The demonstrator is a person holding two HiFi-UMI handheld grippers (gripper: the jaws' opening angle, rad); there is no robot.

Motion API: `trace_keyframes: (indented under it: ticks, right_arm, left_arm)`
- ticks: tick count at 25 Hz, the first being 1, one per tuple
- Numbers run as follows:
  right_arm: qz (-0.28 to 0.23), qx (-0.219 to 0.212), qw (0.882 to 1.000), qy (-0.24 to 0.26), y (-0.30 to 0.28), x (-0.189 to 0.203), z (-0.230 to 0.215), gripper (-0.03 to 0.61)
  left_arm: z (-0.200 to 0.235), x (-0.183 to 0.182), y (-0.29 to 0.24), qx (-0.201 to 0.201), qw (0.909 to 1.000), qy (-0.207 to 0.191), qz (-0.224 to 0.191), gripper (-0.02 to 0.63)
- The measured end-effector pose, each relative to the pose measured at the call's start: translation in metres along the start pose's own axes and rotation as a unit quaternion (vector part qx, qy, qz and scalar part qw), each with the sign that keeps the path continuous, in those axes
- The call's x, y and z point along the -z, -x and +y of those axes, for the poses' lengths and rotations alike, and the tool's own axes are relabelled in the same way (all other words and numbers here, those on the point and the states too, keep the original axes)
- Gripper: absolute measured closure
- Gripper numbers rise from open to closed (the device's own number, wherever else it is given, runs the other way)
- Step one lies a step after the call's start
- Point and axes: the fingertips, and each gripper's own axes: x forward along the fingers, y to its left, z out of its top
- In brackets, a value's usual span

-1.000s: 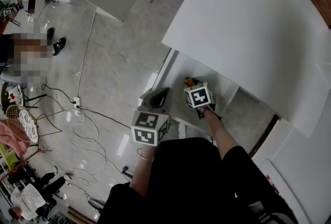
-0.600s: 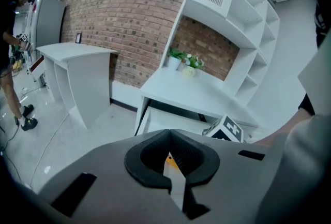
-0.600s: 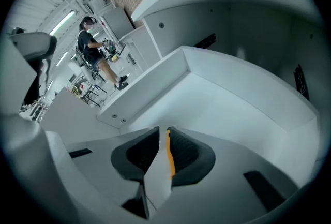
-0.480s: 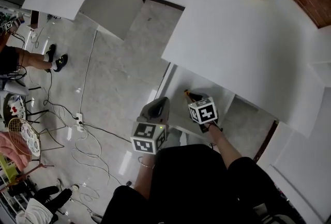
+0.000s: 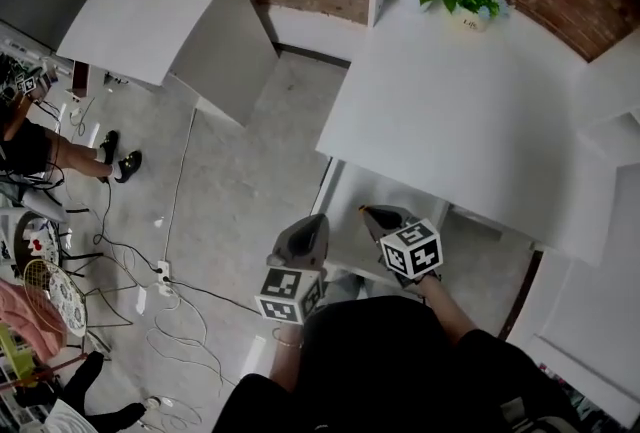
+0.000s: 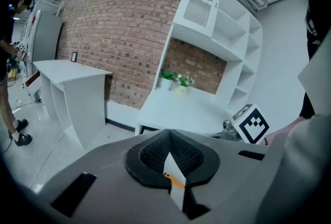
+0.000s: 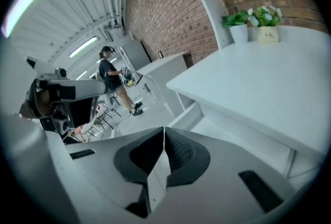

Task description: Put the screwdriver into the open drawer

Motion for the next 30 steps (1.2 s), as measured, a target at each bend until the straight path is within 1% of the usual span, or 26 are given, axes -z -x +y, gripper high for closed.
trace_keyframes:
  ticks: [5,12,19,24,30]
  right_arm:
    - [-0.066,-0.006,0.998,0.002,0.034,-0.042,0.013,0.561]
    - [-0.147,-0.013,0.989,0.015,0.077,-0.096,0.025,0.563]
    - [-0.206,-0.01,0.977,0.05,0.11,-0.14,0.036,0.563]
    - [-0.248,-0.009,0.966,0.075,0.135,-0.171,0.046,0.563]
    - [-0.29,-0.003,0.953,0.082,0.162,-0.195,0.051,0.563]
  left_arm:
    - [-0.006,-0.02,0.017,0.005,0.9991,-0.026,-0.033,0.606]
    - [-0.008,-0.058,0.037,-0.002,0.9946,-0.058,-0.086,0.604]
    - [-0.005,-0.081,0.053,-0.016,0.9897,-0.073,-0.122,0.604]
    - [-0.005,-0.098,0.066,-0.025,0.9851,-0.083,-0.149,0.604]
    - [-0.004,-0.119,0.083,-0.04,0.978,-0.095,-0.182,0.606]
